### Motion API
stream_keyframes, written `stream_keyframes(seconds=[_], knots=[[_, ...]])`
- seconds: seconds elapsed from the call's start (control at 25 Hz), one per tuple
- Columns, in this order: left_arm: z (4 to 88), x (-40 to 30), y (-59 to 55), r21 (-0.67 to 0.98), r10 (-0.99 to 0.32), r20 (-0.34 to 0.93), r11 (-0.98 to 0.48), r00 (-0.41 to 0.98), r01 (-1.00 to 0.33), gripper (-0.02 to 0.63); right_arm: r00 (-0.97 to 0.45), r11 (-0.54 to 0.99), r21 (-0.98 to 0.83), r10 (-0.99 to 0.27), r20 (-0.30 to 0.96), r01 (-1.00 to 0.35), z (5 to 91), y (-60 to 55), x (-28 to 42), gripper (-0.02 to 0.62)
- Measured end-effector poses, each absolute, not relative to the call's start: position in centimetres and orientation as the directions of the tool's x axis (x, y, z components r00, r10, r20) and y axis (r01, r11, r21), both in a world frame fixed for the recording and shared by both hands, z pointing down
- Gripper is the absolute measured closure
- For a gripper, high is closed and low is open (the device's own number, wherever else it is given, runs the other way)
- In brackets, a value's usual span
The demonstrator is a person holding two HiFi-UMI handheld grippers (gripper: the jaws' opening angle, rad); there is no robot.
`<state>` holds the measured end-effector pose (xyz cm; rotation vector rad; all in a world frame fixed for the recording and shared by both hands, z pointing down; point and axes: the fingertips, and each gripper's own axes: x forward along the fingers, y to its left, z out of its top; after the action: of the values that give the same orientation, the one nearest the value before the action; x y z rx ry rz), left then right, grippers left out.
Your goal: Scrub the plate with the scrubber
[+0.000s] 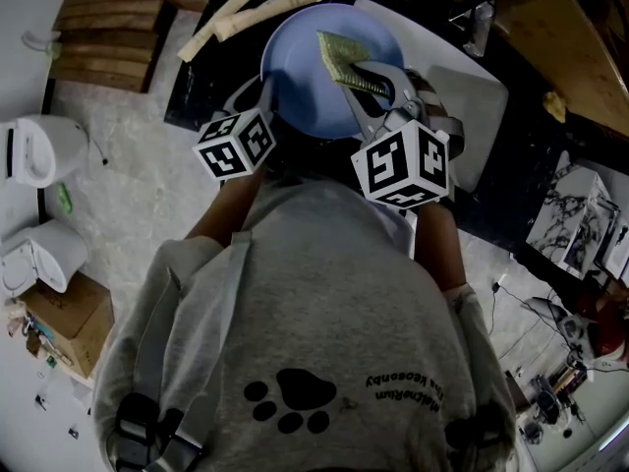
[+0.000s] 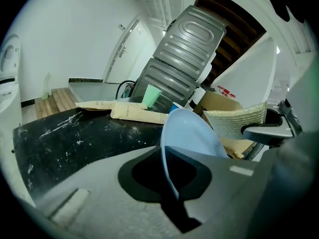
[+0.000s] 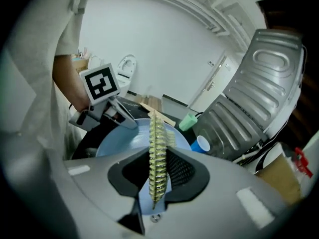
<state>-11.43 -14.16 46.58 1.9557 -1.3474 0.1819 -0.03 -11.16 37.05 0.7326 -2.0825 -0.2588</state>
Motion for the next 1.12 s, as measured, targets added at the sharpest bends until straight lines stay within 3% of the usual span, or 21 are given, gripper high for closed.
stream_keyframes(seconds=[0.44,1.12], knots=[[46.7,-11.5,-14.2,0.491,-0.745,0.504,-0.171,0.438,-0.855,0.591,-0.286,0.691,0.698,-0.719,0.634,-0.188,39.6,-14.6,0.0,0.520],[46.9,-11.5,-14.2,0.485,-0.738,0.521,-0.158,0.429,-0.860,0.589,-0.261,0.781,0.602,-0.624,0.737,-0.168,45.1,-14.2,-0.3,0.520]])
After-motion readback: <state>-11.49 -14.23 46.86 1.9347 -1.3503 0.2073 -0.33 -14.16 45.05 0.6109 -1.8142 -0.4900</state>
